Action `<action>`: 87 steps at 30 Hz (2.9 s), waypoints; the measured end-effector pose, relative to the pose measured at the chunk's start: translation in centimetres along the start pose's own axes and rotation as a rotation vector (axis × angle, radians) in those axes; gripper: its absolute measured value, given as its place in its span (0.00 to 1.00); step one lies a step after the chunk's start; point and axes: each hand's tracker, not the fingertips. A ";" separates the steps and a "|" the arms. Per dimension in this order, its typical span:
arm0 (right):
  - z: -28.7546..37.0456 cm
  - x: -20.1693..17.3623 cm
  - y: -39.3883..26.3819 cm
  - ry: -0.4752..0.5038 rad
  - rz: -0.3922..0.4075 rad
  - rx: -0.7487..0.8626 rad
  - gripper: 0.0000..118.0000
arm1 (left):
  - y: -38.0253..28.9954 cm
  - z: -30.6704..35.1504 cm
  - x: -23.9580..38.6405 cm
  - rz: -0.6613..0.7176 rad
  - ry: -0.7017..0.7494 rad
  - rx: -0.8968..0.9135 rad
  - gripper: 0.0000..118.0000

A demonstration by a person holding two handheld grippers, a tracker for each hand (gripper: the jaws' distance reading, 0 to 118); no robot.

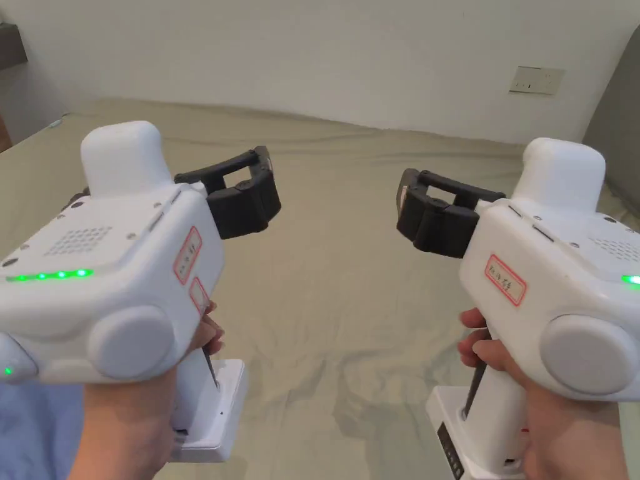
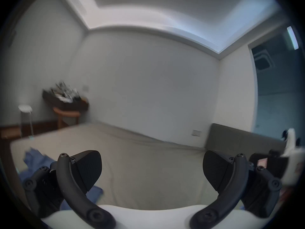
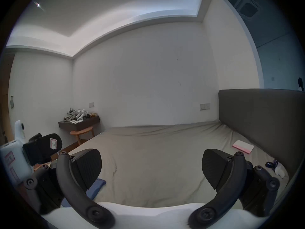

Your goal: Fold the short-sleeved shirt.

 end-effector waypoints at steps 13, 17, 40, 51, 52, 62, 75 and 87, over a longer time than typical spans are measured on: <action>1.5 -3.0 -1.2 -0.163 0.333 0.148 1.00 | -0.7 1.4 3.7 -0.375 -0.005 0.090 1.00; 1.4 -2.9 -1.1 -0.167 0.347 0.133 1.00 | -0.7 1.2 3.5 -0.370 0.020 0.083 1.00; 1.7 -1.4 -1.6 -0.110 0.296 0.069 0.01 | -1.0 1.1 4.3 -0.366 -0.076 0.010 0.00; 0.7 -1.9 -1.8 -0.098 0.316 0.051 0.01 | -0.3 0.7 3.3 -0.390 -0.036 0.004 0.00; 0.4 -2.1 -1.8 -0.089 0.315 0.050 0.01 | 0.0 0.8 2.9 -0.398 -0.022 0.011 0.00; -1.9 -9.6 -2.4 0.126 0.332 0.060 0.01 | 3.6 4.1 -4.9 -0.395 0.214 0.025 0.00; -4.0 -21.7 -6.1 0.456 0.302 -0.004 0.01 | 4.3 9.8 -14.2 -0.420 0.512 -0.022 0.00; -5.4 -22.9 -6.6 0.481 0.331 -0.003 0.01 | 2.4 7.6 -17.4 -0.400 0.537 -0.108 0.00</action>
